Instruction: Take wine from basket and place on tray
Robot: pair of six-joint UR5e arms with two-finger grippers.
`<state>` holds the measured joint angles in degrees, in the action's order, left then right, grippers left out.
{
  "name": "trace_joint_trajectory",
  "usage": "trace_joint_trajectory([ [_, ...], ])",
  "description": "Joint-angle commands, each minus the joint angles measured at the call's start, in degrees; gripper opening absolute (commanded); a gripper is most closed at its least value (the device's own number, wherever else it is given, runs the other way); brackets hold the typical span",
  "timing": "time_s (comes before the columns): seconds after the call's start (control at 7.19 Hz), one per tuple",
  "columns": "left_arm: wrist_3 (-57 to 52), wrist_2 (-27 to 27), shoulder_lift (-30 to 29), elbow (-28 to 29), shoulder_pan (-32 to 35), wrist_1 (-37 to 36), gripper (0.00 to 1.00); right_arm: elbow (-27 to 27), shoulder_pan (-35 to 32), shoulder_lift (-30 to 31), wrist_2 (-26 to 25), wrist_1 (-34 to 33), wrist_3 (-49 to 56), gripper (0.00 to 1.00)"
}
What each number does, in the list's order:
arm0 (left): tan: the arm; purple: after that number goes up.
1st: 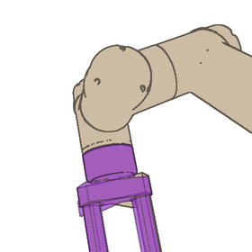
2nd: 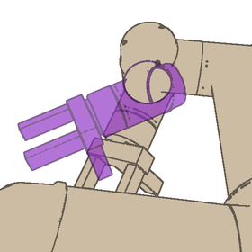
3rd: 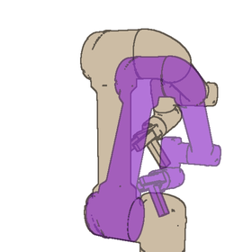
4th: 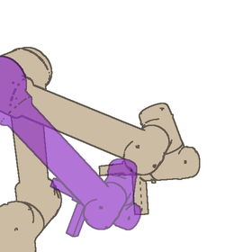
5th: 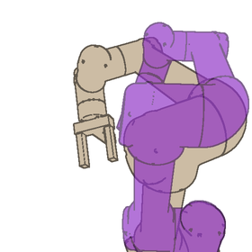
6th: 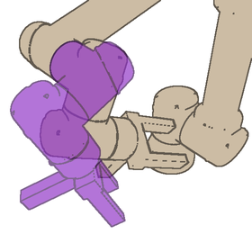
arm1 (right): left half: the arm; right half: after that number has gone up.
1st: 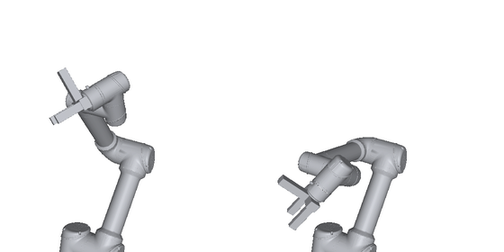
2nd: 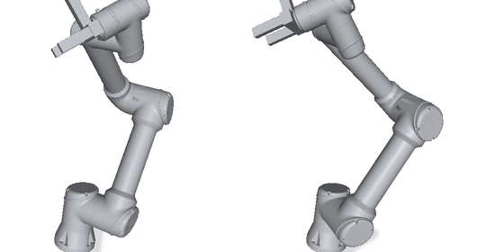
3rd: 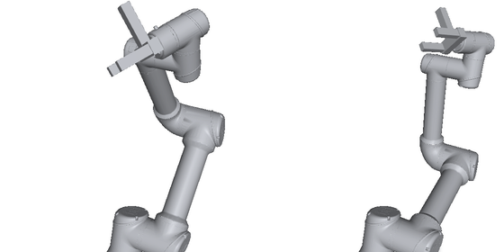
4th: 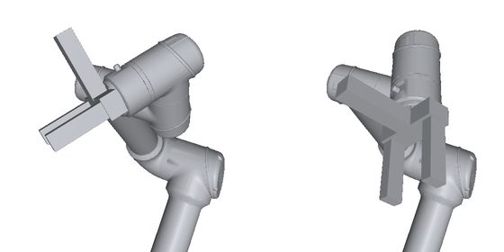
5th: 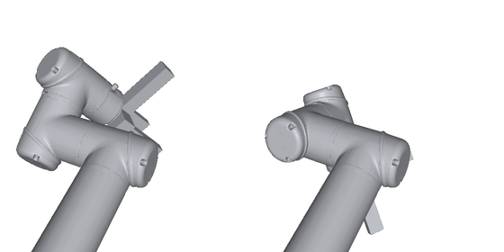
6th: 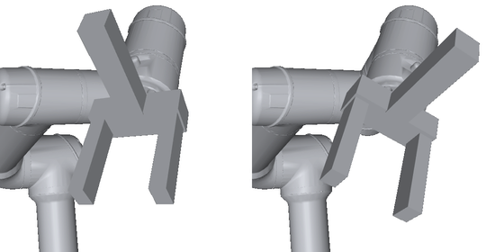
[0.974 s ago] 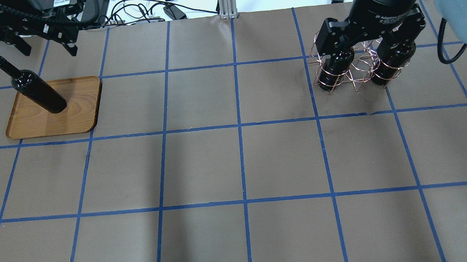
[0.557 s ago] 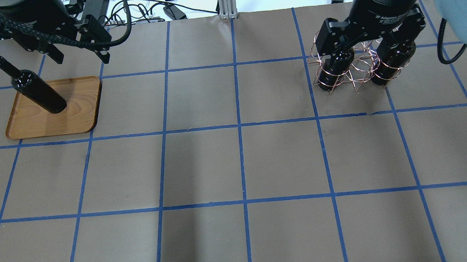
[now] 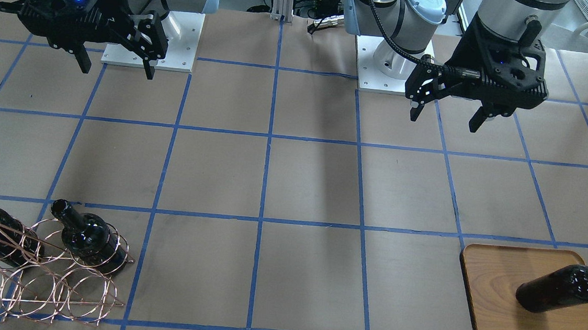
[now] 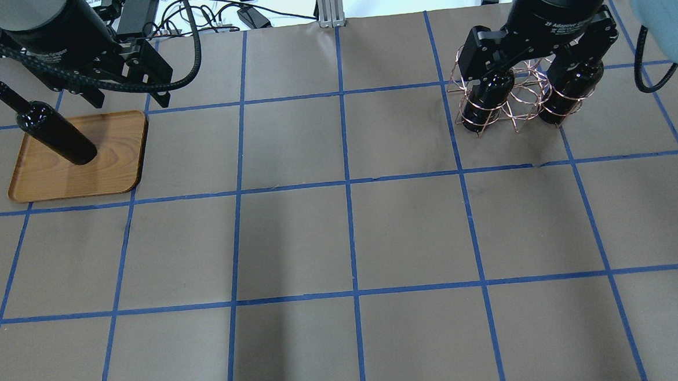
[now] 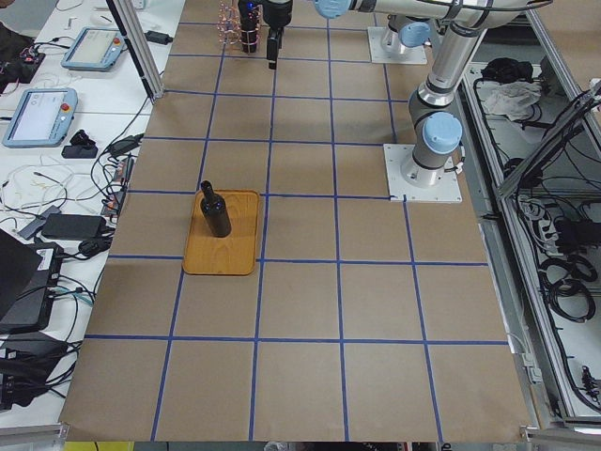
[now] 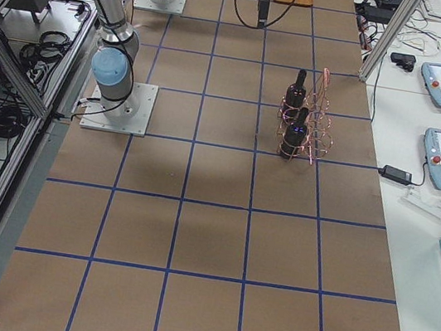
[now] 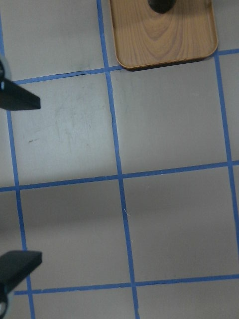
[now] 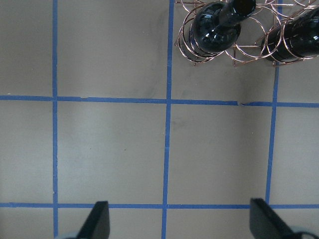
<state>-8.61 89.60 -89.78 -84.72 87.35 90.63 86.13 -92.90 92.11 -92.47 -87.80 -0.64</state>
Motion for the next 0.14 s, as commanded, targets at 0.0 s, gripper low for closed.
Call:
trace_joint_trajectory([
  [0.0,-0.8,-0.1,0.0,0.0,-0.2,-0.1,1.00,0.0,0.0,0.0,0.0,0.0,-0.1,1.00],
])
